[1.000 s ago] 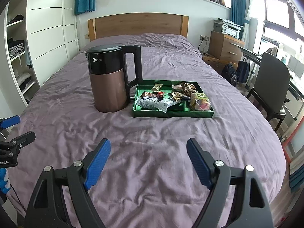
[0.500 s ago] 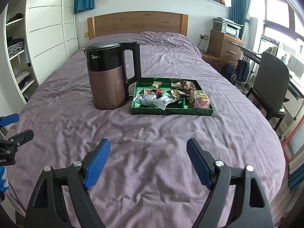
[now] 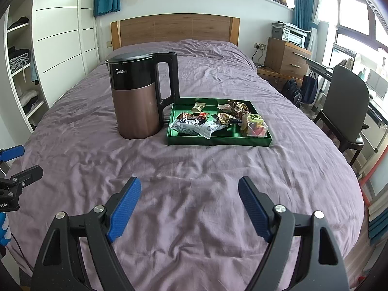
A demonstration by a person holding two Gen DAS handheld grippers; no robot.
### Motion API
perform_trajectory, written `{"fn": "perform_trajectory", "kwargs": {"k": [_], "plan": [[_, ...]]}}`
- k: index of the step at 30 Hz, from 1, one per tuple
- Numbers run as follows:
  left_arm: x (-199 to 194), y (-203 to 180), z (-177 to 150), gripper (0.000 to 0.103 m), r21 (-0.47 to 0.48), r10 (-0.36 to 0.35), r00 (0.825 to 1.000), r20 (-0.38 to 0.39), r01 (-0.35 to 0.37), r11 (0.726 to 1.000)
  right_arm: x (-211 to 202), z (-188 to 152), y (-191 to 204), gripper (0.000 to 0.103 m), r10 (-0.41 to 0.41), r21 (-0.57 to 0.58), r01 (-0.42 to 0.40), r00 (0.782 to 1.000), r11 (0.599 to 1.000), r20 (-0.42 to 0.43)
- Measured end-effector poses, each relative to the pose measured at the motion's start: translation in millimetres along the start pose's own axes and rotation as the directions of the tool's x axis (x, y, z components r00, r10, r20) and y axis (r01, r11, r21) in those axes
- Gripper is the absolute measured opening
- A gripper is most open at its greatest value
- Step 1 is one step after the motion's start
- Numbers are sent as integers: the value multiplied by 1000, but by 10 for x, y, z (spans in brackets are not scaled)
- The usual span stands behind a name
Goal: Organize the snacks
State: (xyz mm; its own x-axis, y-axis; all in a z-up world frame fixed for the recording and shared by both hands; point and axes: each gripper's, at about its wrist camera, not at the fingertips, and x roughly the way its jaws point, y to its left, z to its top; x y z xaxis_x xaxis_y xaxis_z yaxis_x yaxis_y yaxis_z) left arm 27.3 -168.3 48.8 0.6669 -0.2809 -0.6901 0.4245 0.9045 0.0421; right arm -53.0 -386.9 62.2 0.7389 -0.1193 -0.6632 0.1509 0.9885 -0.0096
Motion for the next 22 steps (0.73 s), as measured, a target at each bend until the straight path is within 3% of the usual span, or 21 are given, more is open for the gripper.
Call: {"fn": "perform_trajectory", "kwargs": {"k": [11, 22], "plan": [[37, 109, -27, 95, -19, 51, 999, -7, -51, 999, 9, -15, -56, 84, -16, 9, 16, 1000, 1000, -3], [65, 153, -43, 95, -27, 57, 998, -13, -57, 998, 12, -17, -75, 85, -18, 11, 18, 1000, 1000, -4]]}}
